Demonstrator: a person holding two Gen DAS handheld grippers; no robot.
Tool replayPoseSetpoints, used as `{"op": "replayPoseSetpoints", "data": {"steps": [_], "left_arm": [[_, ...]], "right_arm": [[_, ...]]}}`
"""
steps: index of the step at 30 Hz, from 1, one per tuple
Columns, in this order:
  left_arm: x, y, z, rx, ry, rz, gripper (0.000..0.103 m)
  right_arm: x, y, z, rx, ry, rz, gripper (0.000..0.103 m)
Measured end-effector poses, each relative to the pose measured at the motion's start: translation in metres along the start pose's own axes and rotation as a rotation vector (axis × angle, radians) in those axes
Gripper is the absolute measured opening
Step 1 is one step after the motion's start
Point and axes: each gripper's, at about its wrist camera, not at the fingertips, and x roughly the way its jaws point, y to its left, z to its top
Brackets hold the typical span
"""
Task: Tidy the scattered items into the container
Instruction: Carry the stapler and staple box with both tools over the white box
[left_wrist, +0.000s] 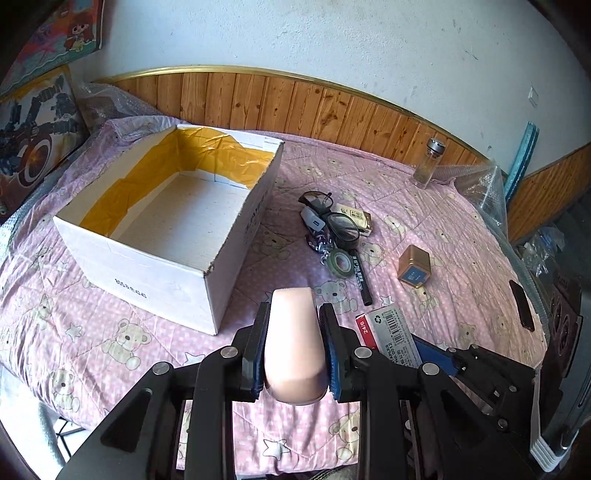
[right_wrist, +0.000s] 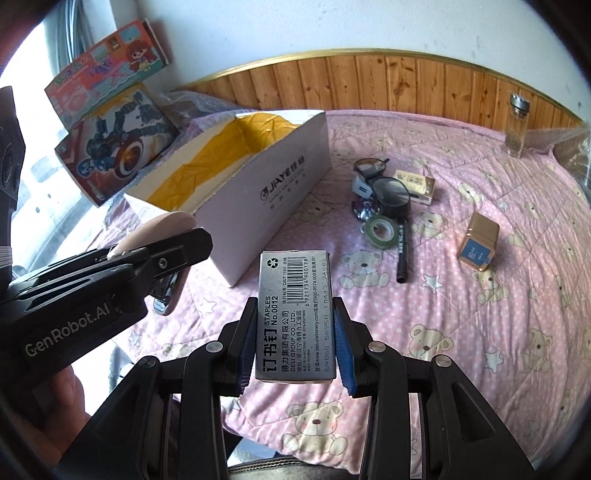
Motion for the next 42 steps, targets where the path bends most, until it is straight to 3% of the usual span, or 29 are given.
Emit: {"op": "replayPoseSetpoints", "data": {"steps": [23, 42], "left_arm": [[-0.049, 0.010, 0.028, -0.003, -0.115, 0.066, 0.027], [-0.017, 0.054, 0.104, -0.044, -0.085, 0.092, 0.027]], "right_arm": [[-0.022, 0.046, 0.046, -0.105, -0.085, 0.072, 0.039], [0.034, 0.067, 0.137, -0.121, -0.044, 0.136, 0.039]]}}
